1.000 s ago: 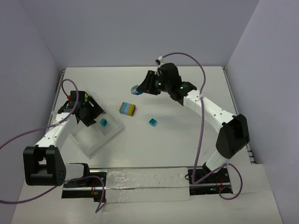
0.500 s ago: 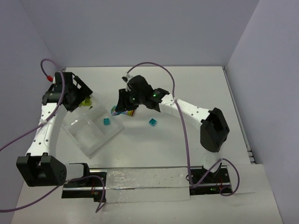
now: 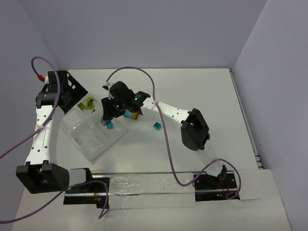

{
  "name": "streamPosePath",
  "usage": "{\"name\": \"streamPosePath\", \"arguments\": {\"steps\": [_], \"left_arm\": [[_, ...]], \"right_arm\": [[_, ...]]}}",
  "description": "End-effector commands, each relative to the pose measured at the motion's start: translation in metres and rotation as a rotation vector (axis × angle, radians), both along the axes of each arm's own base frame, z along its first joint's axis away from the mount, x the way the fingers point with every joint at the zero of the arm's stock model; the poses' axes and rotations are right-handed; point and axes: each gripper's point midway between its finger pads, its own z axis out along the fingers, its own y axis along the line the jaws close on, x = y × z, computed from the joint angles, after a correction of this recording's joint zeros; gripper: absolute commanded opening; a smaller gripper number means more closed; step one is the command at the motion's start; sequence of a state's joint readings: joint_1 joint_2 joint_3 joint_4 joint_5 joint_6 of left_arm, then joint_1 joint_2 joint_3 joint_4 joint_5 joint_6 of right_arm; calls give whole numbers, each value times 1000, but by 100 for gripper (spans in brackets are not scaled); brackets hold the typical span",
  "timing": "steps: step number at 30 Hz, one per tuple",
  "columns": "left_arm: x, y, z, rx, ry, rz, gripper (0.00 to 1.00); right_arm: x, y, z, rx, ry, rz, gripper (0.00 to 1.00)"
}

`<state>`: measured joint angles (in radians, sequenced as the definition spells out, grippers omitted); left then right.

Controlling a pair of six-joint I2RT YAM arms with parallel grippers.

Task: Sort the legos into containers by color

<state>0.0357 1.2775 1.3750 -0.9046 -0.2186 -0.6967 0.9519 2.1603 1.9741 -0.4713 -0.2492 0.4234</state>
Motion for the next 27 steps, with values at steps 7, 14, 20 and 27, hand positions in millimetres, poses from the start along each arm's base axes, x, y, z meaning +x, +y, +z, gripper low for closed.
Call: {"name": "streamPosePath", "arguments": {"steps": [7, 14, 20, 27], "left_arm": [[3, -8, 26, -13, -113, -60, 99], [1, -13, 28, -45, -203, -54, 99], [3, -16, 25, -76, -226, -50, 99], [8, -28, 21, -77, -189, -153, 99]], "right_arm": [[23, -9, 56, 17, -142, -62, 76], [53, -113, 48, -35, -146, -312, 74], [42, -231, -41, -256, -43, -491, 85], [24, -260, -96, -489, -13, -398, 98]]}}
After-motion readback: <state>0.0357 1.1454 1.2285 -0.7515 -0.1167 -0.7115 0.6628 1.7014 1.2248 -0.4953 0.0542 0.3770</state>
